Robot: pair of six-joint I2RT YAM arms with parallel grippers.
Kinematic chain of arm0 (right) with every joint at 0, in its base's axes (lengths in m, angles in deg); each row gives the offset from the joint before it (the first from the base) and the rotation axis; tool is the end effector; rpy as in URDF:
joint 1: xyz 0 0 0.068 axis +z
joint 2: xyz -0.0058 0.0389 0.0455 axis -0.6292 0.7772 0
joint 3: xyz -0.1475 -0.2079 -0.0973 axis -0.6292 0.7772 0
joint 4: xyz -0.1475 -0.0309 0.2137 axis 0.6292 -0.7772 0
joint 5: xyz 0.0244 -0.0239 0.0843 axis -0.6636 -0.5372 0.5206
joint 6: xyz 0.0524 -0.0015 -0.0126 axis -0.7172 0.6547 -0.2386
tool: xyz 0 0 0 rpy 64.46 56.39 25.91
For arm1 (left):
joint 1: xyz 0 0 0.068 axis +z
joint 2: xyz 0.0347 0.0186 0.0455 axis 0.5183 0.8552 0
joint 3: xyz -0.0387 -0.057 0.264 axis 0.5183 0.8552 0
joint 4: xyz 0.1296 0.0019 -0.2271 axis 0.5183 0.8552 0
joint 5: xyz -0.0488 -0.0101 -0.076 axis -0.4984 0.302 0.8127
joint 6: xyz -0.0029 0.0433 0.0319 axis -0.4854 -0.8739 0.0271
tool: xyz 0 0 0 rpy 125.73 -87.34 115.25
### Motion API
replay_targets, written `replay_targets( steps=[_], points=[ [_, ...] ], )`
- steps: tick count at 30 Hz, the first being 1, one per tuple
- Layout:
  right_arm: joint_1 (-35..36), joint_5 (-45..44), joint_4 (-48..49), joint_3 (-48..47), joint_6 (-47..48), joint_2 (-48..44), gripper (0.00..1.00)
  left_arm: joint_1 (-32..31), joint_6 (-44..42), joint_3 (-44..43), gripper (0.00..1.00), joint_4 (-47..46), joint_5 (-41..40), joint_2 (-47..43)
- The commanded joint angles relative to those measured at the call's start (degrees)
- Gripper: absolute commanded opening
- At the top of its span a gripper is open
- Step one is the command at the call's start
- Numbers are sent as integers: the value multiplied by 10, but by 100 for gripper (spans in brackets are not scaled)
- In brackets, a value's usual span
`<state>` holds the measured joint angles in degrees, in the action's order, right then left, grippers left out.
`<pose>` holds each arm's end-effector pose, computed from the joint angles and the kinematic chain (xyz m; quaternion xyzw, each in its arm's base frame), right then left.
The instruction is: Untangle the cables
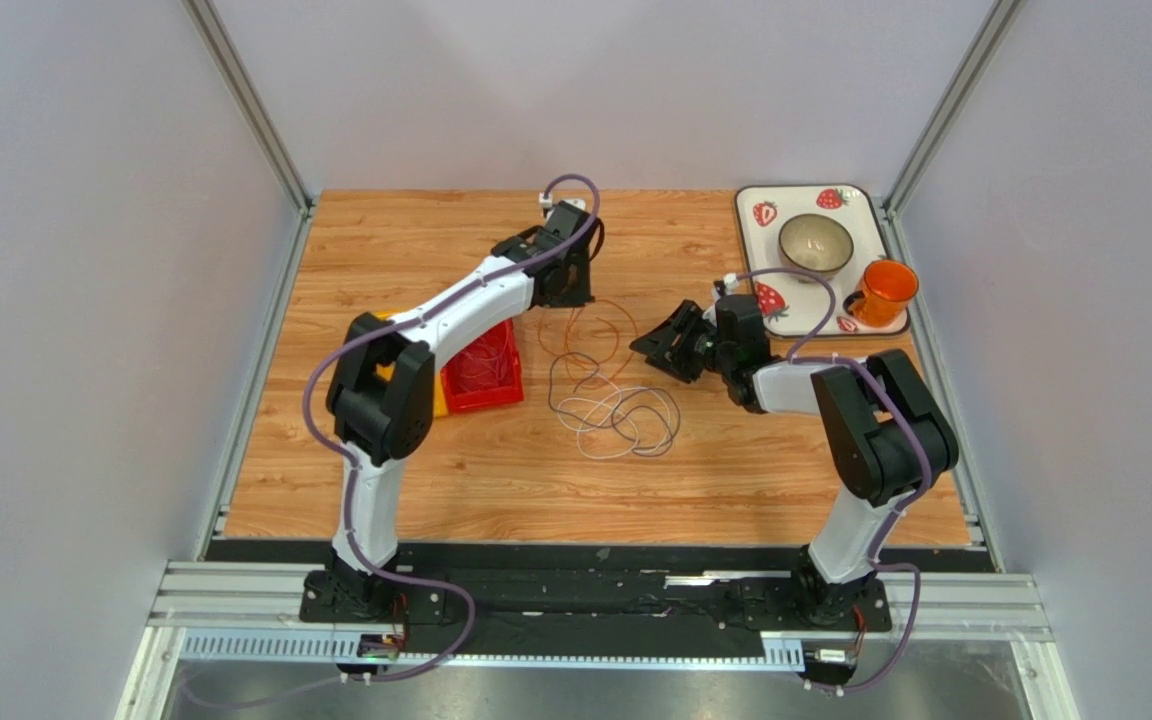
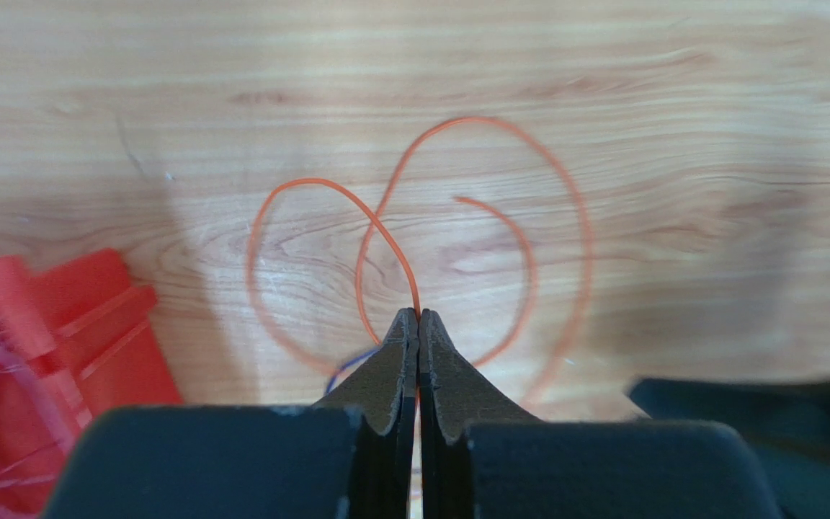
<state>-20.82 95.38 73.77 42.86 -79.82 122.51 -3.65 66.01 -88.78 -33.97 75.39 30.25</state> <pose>0.3222 0.1195 0.1416 0.1743 0.8501 0.4073 0.2848 0.3883 -0.2617 0.2330 -0.0150 0.9405 -0.0986 0.3249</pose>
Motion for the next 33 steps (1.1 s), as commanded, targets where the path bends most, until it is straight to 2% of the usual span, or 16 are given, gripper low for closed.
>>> replay_targets(
  steps=[1, 13, 20, 28, 30, 33],
  points=[
    [-3, 8, 28, 4, -5, 3, 51, -15, -29, -16, 0, -2, 1, -125],
    [-3, 23, 50, 9, -8, 7, 51, -26, -124, -107, 0, 25, -18, -295],
    [-3, 31, 57, 10, -8, 9, 51, -27, -190, -132, 0, -51, 5, -402],
    [-2, 35, 63, 11, -10, 10, 51, -26, -288, -314, 0, 8, -116, -437],
    [-2, 35, 66, 13, -10, 10, 51, -26, -303, -317, 0, 11, -136, -447],
    [-1, 41, 71, 14, -10, 10, 51, -26, -320, -253, 0, -35, -188, -506]
  ],
)
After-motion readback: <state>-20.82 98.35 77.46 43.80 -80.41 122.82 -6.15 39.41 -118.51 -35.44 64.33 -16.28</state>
